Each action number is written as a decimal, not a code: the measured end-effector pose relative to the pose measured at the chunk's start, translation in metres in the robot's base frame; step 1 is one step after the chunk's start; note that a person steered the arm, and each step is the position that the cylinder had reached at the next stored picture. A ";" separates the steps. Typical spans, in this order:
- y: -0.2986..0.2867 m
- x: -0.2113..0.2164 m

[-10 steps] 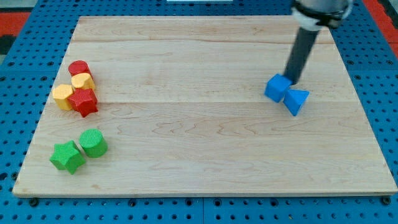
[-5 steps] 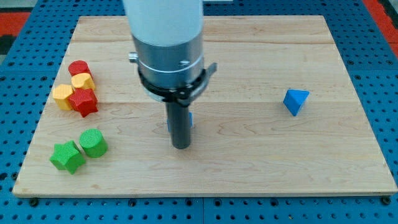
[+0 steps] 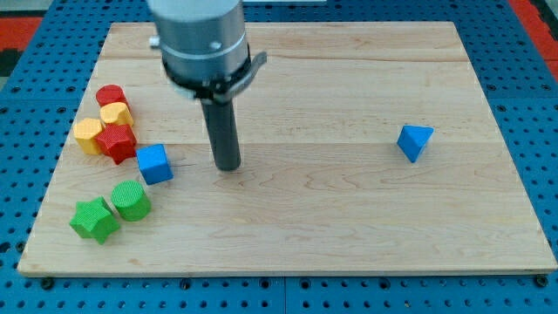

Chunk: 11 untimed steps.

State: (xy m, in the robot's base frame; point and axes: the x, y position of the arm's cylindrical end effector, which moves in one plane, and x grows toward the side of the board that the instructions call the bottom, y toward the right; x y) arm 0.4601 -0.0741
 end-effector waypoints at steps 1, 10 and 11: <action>-0.064 -0.012; 0.068 -0.006; -0.025 0.018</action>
